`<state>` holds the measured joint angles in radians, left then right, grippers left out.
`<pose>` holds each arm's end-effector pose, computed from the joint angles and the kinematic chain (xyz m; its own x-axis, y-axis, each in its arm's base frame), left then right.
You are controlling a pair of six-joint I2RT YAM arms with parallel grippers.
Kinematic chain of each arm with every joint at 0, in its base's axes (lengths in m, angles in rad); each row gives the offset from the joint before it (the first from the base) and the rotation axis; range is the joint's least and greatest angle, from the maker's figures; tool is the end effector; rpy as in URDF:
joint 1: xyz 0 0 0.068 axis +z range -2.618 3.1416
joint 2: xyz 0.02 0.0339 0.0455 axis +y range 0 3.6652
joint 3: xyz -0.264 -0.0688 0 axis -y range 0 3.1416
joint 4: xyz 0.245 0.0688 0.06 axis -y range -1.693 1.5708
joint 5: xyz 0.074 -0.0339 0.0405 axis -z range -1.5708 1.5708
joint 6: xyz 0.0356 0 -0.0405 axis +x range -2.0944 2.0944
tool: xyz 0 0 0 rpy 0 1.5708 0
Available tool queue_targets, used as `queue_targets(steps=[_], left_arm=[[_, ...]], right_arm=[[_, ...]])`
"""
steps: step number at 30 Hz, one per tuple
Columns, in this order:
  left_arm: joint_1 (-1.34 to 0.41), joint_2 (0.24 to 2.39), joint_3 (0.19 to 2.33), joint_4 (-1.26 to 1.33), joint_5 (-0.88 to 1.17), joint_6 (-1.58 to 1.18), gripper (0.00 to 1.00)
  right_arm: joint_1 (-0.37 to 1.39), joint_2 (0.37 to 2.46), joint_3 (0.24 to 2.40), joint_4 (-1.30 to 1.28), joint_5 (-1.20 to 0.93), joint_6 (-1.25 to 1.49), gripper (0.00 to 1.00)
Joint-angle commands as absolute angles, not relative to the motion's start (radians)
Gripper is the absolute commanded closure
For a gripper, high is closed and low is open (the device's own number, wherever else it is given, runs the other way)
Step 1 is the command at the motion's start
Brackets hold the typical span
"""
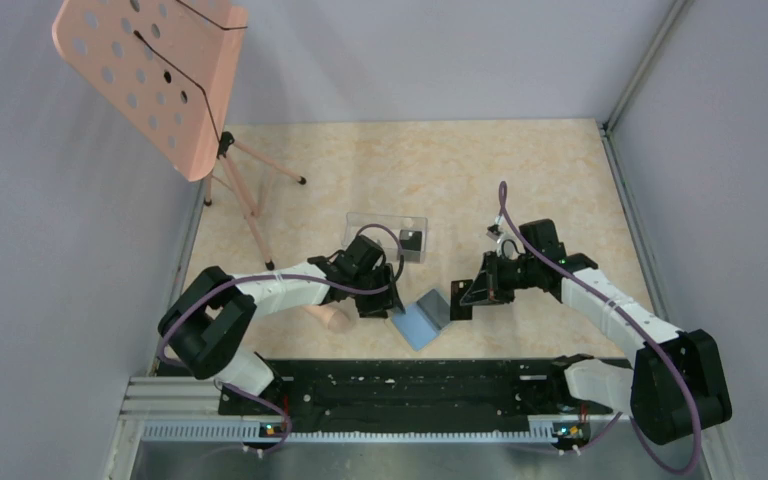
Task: Put the credit cards into the card holder
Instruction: Insert the credit card into the card holder.
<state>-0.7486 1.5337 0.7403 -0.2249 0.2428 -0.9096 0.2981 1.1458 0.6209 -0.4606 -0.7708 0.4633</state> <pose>0.2006 -0.1981 0.1524 -0.9773 -0.1377 -0.1607 -0.0298 0.8412 -0.5399 0.1918 0.0849 0.2002 -0.9714 0.0369 -0.2347 -0.1615 0.6217 0.7664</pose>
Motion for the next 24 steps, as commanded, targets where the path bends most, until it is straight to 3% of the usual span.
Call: queue_targets(steps=[1,7,12,17,24], left_arm=[[-0.761,1.465,0.727,-0.330,0.165,-0.931,0.46],[-0.784,1.392,0.773,-0.515,0.094,-0.902,0.45],[-0.811,1.383,0.714,-0.387,0.248,-0.955,0.48],[-0.812,1.466,0.691,-0.250,0.335,-0.984,0.49],[-0.813,1.691,0.882,-0.263,0.352,-0.910,0.51]], right_arm=[[0.294,1.144,0.616,-0.448,-0.766,0.442,1.00],[0.293,1.169,0.602,-0.434,-0.754,0.439,1.00],[0.293,1.211,0.617,-0.418,-0.700,0.431,1.00],[0.292,1.299,0.684,-0.411,-0.684,0.425,1.00],[0.273,1.289,0.740,-0.433,-0.688,0.422,1.00]])
